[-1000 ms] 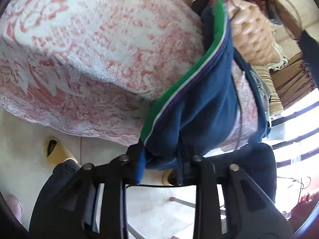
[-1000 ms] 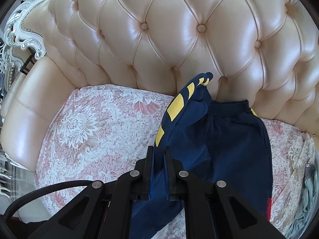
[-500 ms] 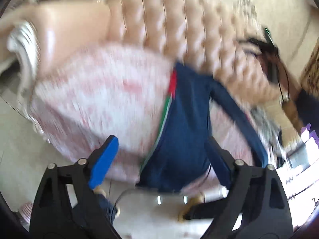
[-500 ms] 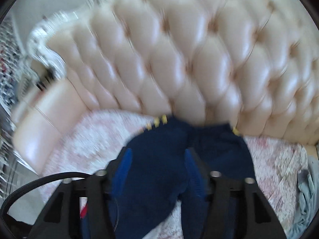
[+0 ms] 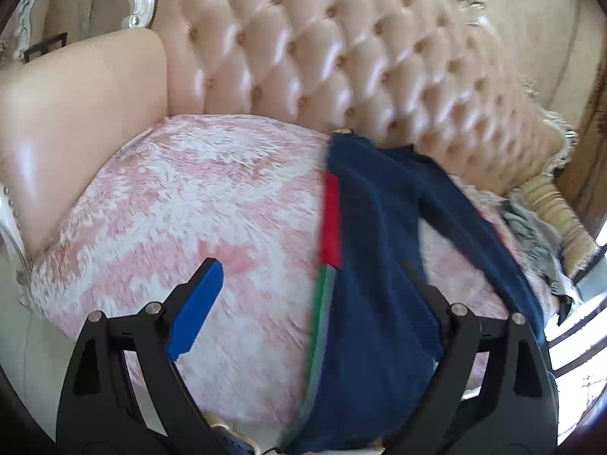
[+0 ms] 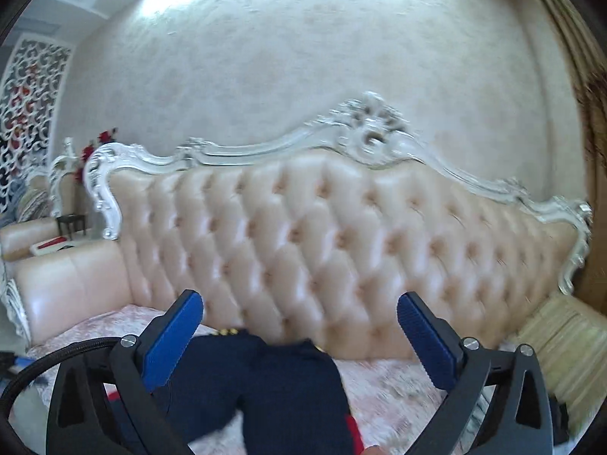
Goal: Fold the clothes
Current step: 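Pull both tools back from the pants lying flat on the bed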
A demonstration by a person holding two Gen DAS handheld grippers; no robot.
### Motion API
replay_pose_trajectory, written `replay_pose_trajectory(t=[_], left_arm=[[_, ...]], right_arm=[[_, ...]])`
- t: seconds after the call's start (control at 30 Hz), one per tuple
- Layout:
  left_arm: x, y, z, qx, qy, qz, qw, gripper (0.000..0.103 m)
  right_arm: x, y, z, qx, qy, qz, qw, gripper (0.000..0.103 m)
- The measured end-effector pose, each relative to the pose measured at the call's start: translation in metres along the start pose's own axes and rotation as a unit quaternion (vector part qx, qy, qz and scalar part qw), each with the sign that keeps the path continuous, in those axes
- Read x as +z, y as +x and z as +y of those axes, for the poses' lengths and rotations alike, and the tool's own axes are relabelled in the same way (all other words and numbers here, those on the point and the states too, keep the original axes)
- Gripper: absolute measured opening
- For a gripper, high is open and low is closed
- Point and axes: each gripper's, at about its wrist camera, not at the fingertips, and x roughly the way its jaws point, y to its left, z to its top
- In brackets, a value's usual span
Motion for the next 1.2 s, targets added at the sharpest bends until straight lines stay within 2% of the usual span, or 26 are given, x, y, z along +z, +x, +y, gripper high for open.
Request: replay_pose_trajectory(t=[0.1,0.17,0.3,0.37,0.47,0.57,0.63,0.67,0.7,0.77,1.2], left_arm=[[0.024,0.034,0.009,0.009,0.036,0.009,0.9993,0.091],[0.044,0.067,0.031,0.007,0.003,0.026,0.9996,0.092],[0.062,0.124,0.055,0.020,-0.011,0.048,0.9986,0.092],[0.066,0.151,0.065,0.017,-0.023,0.066,0.9974,0.092],[0.067,0.177,0.066,0.026,-0.004,0.066,0.9975,0.092],[0.058,0.199,0.064,0.034,0.019,0.096,0.9946,0.093],[0.055,0.201,0.058,0.041,0.039,0.099,0.9935,0.097],[0.053,0.203,0.054,0.044,0.049,0.103,0.9924,0.103],[0.052,0.206,0.050,0.048,0.062,0.111,0.9908,0.103],[0.046,0.209,0.040,0.079,0.097,0.121,0.9847,0.103],[0.044,0.203,0.044,0.078,0.092,0.115,0.9860,0.103]], right_arm=[[-0.022,0.006,-0.021,-0.031,0.008,0.015,0.999,0.103],[-0.037,0.016,-0.034,-0.051,0.016,0.030,0.998,0.103],[-0.060,0.030,-0.045,-0.066,0.035,0.056,0.996,0.103],[-0.057,0.026,-0.042,-0.064,0.032,0.051,0.996,0.103],[-0.051,0.020,-0.036,-0.058,0.026,0.040,0.997,0.103],[-0.045,0.013,-0.030,-0.053,0.019,0.029,0.998,0.103],[-0.041,0.009,-0.026,-0.049,0.015,0.022,0.998,0.103],[-0.039,0.006,-0.024,-0.048,0.013,0.018,0.999,0.103],[-0.037,0.004,-0.022,-0.046,0.011,0.014,0.999,0.103],[-0.033,0.000,-0.018,-0.042,0.006,0.007,0.999,0.103],[-0.016,-0.009,0.015,-0.010,0.005,-0.002,1.000,0.103]])
